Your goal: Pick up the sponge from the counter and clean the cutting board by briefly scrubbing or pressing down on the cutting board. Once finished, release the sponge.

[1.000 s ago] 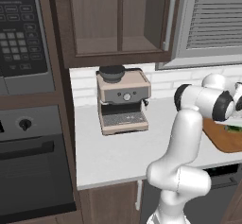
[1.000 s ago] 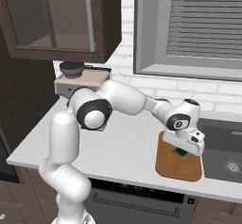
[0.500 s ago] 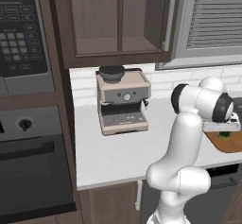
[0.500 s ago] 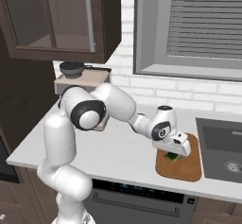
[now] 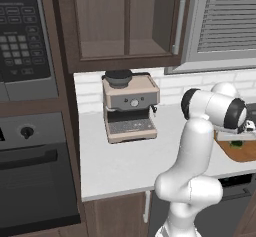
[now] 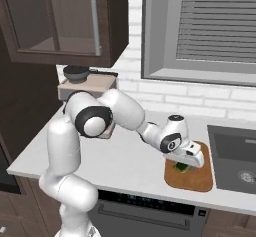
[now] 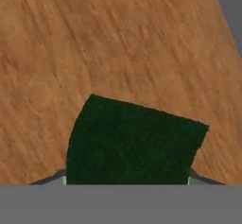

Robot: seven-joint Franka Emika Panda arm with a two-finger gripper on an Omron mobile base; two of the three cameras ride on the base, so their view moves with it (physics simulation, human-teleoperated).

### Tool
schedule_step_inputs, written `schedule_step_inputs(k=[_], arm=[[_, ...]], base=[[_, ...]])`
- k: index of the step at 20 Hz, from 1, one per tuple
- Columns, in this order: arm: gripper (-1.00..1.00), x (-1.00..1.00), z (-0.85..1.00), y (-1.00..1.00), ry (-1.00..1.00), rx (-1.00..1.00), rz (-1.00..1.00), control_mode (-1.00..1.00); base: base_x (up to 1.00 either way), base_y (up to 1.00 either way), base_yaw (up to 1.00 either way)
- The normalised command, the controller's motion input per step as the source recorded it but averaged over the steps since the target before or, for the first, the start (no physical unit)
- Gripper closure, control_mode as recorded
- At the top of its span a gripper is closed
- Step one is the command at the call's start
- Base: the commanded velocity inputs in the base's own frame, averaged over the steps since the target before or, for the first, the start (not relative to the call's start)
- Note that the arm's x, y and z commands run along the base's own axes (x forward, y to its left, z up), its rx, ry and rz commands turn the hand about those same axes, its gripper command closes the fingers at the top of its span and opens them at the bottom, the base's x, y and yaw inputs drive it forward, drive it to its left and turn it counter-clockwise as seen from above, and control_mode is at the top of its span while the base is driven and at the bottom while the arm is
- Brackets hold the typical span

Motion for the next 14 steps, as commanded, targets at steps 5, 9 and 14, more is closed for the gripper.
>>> schedule_step_inputs(k=[5, 9, 14], arm=[[1.0, -0.15, -1.0, -0.65, 0.02, 0.47, 0.17, -1.0], [1.0, 0.0, -1.0, -0.42, 0.04, 0.49, 0.14, -1.0], [1.0, -0.24, -0.48, 0.64, -0.1, 0.07, 0.0, -1.0]], base=[[0.0, 0.0, 0.0], [0.0, 0.0, 0.0], [0.0, 0.0, 0.0]])
